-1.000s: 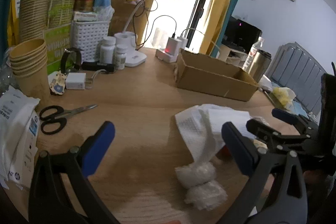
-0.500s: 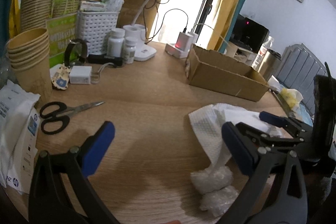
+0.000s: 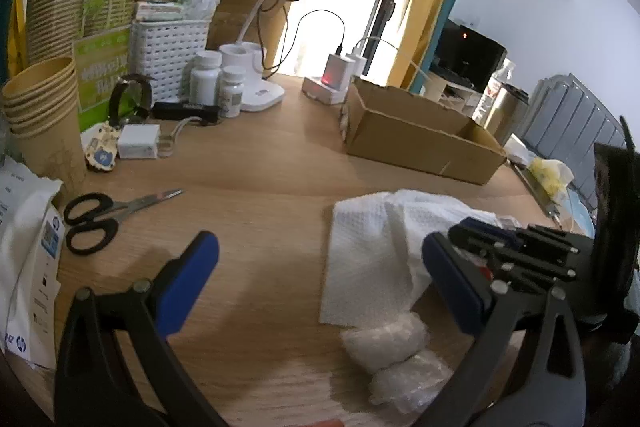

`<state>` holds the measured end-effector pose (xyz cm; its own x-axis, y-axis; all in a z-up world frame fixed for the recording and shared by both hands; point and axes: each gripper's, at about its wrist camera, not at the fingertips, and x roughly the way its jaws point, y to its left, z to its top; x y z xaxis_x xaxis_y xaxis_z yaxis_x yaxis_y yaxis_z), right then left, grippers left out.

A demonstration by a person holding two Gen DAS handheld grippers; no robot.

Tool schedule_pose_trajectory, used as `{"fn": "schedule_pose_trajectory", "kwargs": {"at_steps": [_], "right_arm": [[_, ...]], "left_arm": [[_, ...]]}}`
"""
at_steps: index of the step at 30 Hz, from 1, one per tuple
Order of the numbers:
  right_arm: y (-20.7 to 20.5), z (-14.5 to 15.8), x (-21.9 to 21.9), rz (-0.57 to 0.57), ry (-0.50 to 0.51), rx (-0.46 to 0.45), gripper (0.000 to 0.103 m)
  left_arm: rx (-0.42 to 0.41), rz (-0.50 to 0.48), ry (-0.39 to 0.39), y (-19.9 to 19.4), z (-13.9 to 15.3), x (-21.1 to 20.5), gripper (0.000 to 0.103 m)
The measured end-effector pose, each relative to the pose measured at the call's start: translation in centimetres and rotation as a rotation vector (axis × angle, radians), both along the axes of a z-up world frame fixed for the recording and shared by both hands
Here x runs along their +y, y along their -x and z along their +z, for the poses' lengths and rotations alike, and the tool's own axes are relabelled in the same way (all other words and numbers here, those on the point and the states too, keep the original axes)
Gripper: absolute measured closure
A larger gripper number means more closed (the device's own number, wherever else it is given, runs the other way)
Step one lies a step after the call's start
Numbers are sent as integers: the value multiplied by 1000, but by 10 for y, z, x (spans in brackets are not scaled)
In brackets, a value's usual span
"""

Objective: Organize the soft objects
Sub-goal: 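Close the right gripper on the white towel and lift it, then grasp the bubble-wrapped bundle with the left gripper while the right gripper holds the towel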

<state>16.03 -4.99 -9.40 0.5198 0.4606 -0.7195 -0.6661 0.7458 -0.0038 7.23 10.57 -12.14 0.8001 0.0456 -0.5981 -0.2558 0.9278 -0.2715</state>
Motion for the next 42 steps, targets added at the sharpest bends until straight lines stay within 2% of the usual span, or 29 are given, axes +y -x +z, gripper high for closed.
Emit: {"fn": "schedule_pose_trajectory", "kwargs": {"at_steps": [5, 18, 28, 32, 37, 39, 40, 41, 42], "right_arm": [[5, 9, -8, 8, -36, -35, 98], [5, 40, -53, -65, -117, -117, 98], [25, 55, -99, -120, -167, -172, 98], [29, 48, -103, -111, -163, -156, 98], [22, 27, -84, -66, -120, -84, 98], [20, 21, -76, -48, -105, -65, 94], [20, 18, -72, -39, -95, -54, 83], [19, 15, -68, -28, -85, -41, 67], [19, 12, -64, -17, -79, -28, 60]], "left_arm": [[-1, -8, -8, 1, 2, -5, 1], [1, -48, -37, 8, 7, -31, 1], [66, -90, -46, 8, -12, -58, 1], [107, -110, -60, 6, -21, -66, 1], [109, -116, -69, 7, -25, -66, 3], [128, -126, -65, 6, -29, -65, 17], [143, -130, -59, 6, -32, -64, 18], [155, -134, -57, 4, -34, -64, 22], [162, -136, -55, 4, -35, -65, 30]]}}
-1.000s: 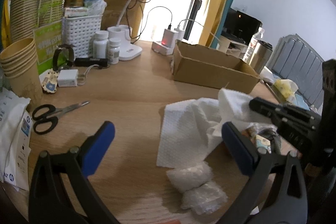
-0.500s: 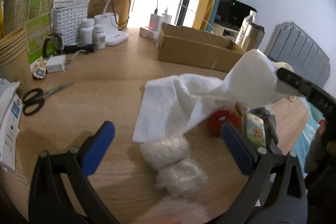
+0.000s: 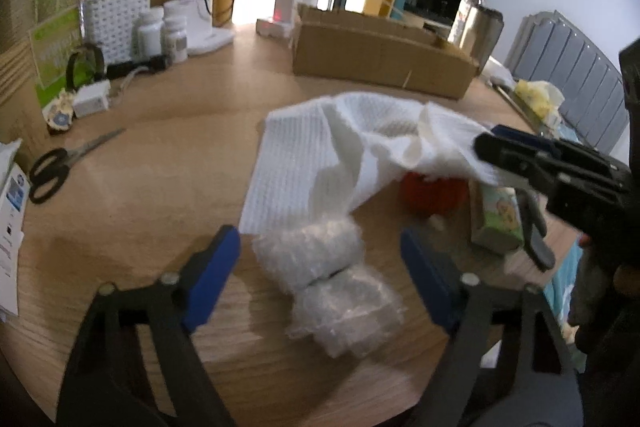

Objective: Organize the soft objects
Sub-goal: 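Grasp the bubble-wrapped bundle with the left gripper while the right gripper holds the towel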

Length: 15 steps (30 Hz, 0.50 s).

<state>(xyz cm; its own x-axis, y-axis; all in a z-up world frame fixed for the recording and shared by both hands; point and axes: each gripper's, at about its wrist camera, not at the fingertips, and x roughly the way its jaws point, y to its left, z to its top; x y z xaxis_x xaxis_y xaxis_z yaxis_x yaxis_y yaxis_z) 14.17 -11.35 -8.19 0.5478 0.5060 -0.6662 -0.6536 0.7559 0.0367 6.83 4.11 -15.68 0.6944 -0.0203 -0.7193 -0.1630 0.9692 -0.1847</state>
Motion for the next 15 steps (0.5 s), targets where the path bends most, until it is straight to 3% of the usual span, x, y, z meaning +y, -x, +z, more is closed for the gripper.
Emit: {"fn": "schedule_pose_trajectory", "kwargs": {"at_steps": [1, 7, 9, 13, 15], "right_arm": [[-1, -3, 3, 13, 6, 15, 54], [-4, -15, 17, 44, 59, 57, 45], [-4, -18, 18, 37, 62, 53, 45], [-6, -21, 16, 28, 48, 69, 47], [-5, -21, 16, 28, 51, 60, 59]], "left_arm": [[4, -1, 0, 0, -1, 0, 32], [4, -15, 13, 4, -2, 2, 46], [0, -23, 16, 6, -1, 3, 53], [-22, -45, 31, 8, 5, 5, 56], [-36, -46, 33, 10, 9, 6, 56]]}}
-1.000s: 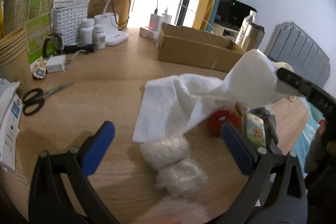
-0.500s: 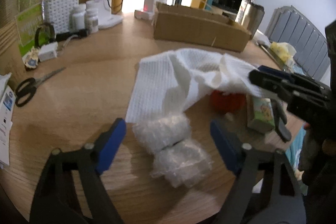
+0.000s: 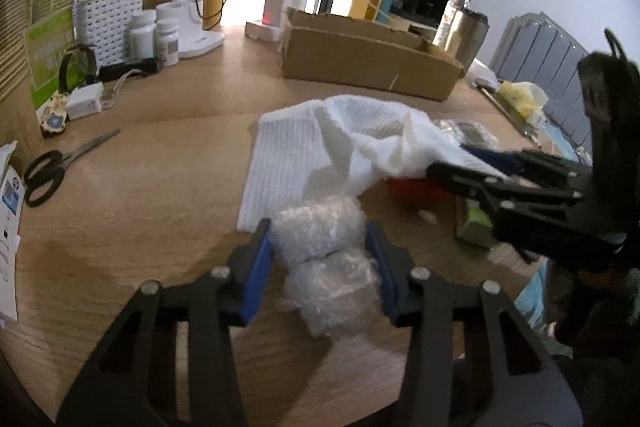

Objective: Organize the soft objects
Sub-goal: 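Grasp the bubble-wrapped bundle with the left gripper while the right gripper holds the towel, then carry the towel and bubble-wrapped bundle with both grippers over the cardboard box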

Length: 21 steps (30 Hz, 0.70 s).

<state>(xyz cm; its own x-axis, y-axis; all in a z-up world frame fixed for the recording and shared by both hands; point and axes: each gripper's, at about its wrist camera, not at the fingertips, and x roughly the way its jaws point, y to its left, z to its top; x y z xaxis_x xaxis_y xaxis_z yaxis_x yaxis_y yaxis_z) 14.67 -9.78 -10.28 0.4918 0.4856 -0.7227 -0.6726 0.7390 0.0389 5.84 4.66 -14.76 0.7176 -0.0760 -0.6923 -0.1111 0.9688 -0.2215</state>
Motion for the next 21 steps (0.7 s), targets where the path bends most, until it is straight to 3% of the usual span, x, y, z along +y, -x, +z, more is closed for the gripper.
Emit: {"fn": "schedule_pose_trajectory", "kwargs": {"at_steps": [1, 5, 21], "right_arm": [[0, -1, 0, 5, 4, 1, 71], [3, 0, 0, 15, 6, -8, 87], [11, 34, -26, -39, -82, -66, 87]], "left_arm": [[-5, 1, 0, 0, 2, 0, 56], [-33, 12, 3, 4, 12, 2, 56], [-117, 29, -18, 8, 47, 7, 56]]}}
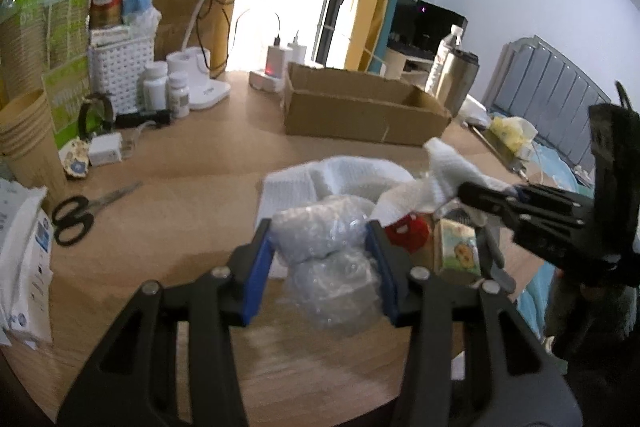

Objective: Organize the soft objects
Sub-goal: 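Carry the towel and bubble-wrapped bundle with both grippers over the cardboard box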

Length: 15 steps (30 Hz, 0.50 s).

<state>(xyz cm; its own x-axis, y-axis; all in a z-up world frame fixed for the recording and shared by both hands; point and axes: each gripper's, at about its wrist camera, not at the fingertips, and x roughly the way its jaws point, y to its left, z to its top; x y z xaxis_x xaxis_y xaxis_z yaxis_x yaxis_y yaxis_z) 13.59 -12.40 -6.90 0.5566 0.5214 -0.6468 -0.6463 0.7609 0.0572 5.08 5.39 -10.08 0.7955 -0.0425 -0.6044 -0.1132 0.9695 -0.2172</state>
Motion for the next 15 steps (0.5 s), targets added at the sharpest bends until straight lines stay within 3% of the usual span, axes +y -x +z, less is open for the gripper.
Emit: {"fn": "schedule_pose_trajectory", "kwargs": {"at_steps": [15], "right_arm": [[-11, 42, -31, -53, -55, -89, 87]], "left_arm": [[-76, -27, -35, -19, 37, -2, 56]]}}
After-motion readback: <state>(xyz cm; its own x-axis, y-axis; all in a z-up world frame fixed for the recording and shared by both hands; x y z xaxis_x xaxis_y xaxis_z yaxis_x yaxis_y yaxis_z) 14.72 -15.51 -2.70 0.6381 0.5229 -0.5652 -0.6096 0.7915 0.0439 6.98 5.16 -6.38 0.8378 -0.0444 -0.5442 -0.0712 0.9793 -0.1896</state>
